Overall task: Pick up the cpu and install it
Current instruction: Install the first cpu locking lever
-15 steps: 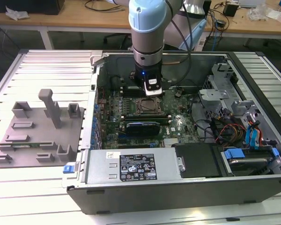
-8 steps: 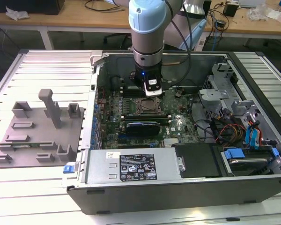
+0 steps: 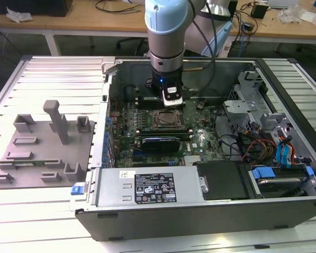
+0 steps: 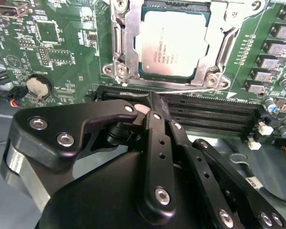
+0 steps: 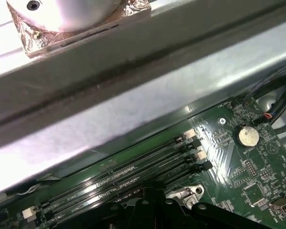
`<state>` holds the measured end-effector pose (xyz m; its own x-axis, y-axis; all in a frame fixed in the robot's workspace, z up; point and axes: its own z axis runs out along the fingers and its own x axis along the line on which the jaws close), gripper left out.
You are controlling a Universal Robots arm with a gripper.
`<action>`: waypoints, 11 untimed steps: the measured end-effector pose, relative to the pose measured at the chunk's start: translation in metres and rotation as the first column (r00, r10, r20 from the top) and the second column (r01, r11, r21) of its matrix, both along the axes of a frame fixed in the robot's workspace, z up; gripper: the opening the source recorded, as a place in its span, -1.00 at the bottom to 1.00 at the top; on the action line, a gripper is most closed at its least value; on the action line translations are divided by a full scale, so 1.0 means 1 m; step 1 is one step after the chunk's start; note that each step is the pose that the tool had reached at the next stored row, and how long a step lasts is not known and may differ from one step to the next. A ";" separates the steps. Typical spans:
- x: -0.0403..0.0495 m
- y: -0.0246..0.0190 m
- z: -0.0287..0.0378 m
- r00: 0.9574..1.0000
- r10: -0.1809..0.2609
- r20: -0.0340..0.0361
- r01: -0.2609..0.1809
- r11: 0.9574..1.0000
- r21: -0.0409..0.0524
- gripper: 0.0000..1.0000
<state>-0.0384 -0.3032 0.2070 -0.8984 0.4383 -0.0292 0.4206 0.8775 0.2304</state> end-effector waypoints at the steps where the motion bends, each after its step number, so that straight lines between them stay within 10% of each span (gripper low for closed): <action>1: -0.0002 0.0001 0.0001 1.000 0.000 0.000 0.000 1.000 0.000 -0.79; 11: -0.0026 0.0000 -0.0009 1.000 0.000 0.004 0.000 1.000 0.000 -0.79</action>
<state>-0.0410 -0.3032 0.2060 -0.8982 0.4383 -0.0326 0.4198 0.8775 0.2319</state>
